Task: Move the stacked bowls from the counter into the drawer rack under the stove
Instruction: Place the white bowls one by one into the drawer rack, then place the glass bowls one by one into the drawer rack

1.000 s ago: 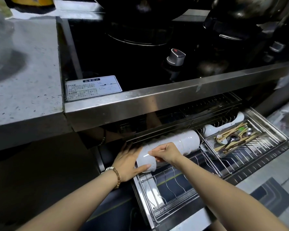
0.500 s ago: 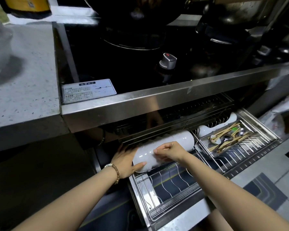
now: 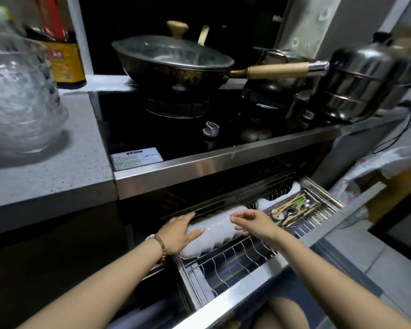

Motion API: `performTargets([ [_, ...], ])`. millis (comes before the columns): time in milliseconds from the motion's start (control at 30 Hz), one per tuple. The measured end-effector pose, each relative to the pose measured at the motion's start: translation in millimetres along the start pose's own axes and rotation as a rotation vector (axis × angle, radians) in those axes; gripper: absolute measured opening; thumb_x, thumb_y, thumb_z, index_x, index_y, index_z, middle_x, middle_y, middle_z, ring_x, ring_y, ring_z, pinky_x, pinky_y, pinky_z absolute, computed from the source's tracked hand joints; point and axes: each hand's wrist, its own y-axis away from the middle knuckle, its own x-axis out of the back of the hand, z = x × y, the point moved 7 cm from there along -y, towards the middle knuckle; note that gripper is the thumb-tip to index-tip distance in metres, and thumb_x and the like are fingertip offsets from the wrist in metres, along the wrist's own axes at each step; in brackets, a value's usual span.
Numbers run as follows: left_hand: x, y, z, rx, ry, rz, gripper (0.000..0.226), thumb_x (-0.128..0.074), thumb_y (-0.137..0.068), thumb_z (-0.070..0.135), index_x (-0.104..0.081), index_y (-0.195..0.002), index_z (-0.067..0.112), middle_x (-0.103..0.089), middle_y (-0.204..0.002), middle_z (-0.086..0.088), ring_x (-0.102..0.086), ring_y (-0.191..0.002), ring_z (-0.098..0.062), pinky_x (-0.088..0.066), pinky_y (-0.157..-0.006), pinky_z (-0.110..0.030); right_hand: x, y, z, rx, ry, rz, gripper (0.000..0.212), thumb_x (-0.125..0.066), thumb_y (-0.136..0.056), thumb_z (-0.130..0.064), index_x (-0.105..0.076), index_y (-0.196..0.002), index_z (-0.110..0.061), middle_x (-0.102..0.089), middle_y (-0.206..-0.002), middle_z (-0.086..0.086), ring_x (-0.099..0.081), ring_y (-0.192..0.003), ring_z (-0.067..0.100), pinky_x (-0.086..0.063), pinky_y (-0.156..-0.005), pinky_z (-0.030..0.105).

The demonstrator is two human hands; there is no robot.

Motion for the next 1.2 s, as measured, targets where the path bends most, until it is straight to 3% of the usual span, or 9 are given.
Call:
performTargets([
  [67,20.6,11.0,19.0,-0.06,0.043,0.048,0.066,-0.044,-0.091,0.053,-0.029,-0.146,0.019,-0.035,-0.151,-0.004,-0.032,-0.138,-0.019,-0.025,-0.114,-0.029,8.3,19.6,-19.2,0.043,0.007,0.031,0.028,-0.066,-0.087,-0.02,-0.063,-0.112,-0.01,-0.066,-0.1,0.007,-0.063,-0.091,0.017,-0.05,-0.078,0.028],
  [167,59.0,31.7,49.6,-0.169,0.058,0.157,0.059,-0.046,-0.091,0.05,-0.036,-0.142,0.023,-0.045,-0.144,0.0,-0.04,-0.132,-0.013,-0.032,-0.11,-0.028,21.5,45.9,-59.4,0.164,0.029,0.113,0.039,-0.068,-0.085,-0.024,-0.06,-0.122,-0.013,-0.066,-0.111,0.003,-0.062,-0.1,0.015,-0.051,-0.078,0.025],
  [300,123.5,67.1,86.7,-0.285,0.046,0.316,0.053,-0.047,-0.09,0.051,-0.039,-0.139,0.031,-0.052,-0.136,0.01,-0.046,-0.124,-0.006,-0.039,-0.105,-0.029,29.9,81.3,-126.6,0.375,0.123,0.206,0.046,-0.068,-0.084,-0.028,-0.055,-0.128,-0.018,-0.058,-0.123,-0.003,-0.053,-0.121,0.011,-0.042,-0.105,0.032],
  [500,225.3,123.3,119.5,-0.397,0.013,0.502,0.051,-0.046,-0.09,0.052,-0.039,-0.138,0.035,-0.054,-0.132,0.015,-0.048,-0.121,-0.003,-0.043,-0.1,-0.03,11.1,116.8,-228.1,0.613,0.173,0.237,0.049,-0.07,-0.083,-0.026,-0.054,-0.129,-0.019,-0.055,-0.121,-0.01,-0.053,-0.118,0.011,-0.041,-0.098,0.022],
  [600,274.0,150.5,113.0,-0.389,-0.023,0.587,0.052,-0.045,-0.09,0.051,-0.038,-0.139,0.034,-0.053,-0.133,0.013,-0.046,-0.123,-0.004,-0.041,-0.103,-0.032,-12.1,123.3,-270.6,0.678,0.162,0.183,0.054,-0.069,-0.083,-0.031,-0.051,-0.132,-0.022,-0.052,-0.129,-0.01,-0.051,-0.12,0.009,-0.042,-0.097,0.023],
  [700,316.9,177.8,94.2,-0.364,-0.039,0.668,0.051,-0.047,-0.091,0.046,-0.04,-0.139,0.03,-0.053,-0.134,0.01,-0.046,-0.125,-0.005,-0.039,-0.105,-0.029,-38.1,124.2,-308.0,0.731,0.167,0.136,0.057,-0.069,-0.083,-0.035,-0.048,-0.135,-0.025,-0.049,-0.138,-0.007,-0.049,-0.125,0.012,-0.044,-0.103,0.034],
  [833,360.4,209.8,60.4,-0.314,-0.034,0.752,0.049,-0.051,-0.091,0.042,-0.044,-0.137,0.027,-0.055,-0.133,0.007,-0.049,-0.122,-0.006,-0.038,-0.1,-0.022,-74.0,118.2,-347.5,0.782,0.187,0.081,0.06,-0.068,-0.082,-0.04,-0.047,-0.136,-0.027,-0.047,-0.142,-0.007,-0.048,-0.127,0.012,-0.039,-0.104,0.028],
  [933,385.9,227.2,34.3,-0.27,-0.027,0.792,0.05,-0.052,-0.091,0.042,-0.044,-0.137,0.025,-0.054,-0.134,0.007,-0.049,-0.121,-0.005,-0.037,-0.099,-0.02,-101.5,113.1,-371.8,0.816,0.19,0.028,0.06,-0.068,-0.082,-0.04,-0.046,-0.136,-0.028,-0.046,-0.142,-0.009,-0.048,-0.127,0.012,-0.038,-0.097,0.022],
  [1200,413.3,242.5,-41.1,-0.091,0.003,0.826,0.057,-0.054,-0.087,0.048,-0.042,-0.137,0.023,-0.048,-0.14,0.004,-0.042,-0.118,0.0,-0.032,-0.096,-0.018,-164.3,91.7,-412.3,0.837,0.2,-0.053,0.066,-0.071,-0.079,-0.041,-0.045,-0.138,-0.026,-0.045,-0.144,-0.007,-0.046,-0.13,0.015,-0.04,-0.102,0.026],
])
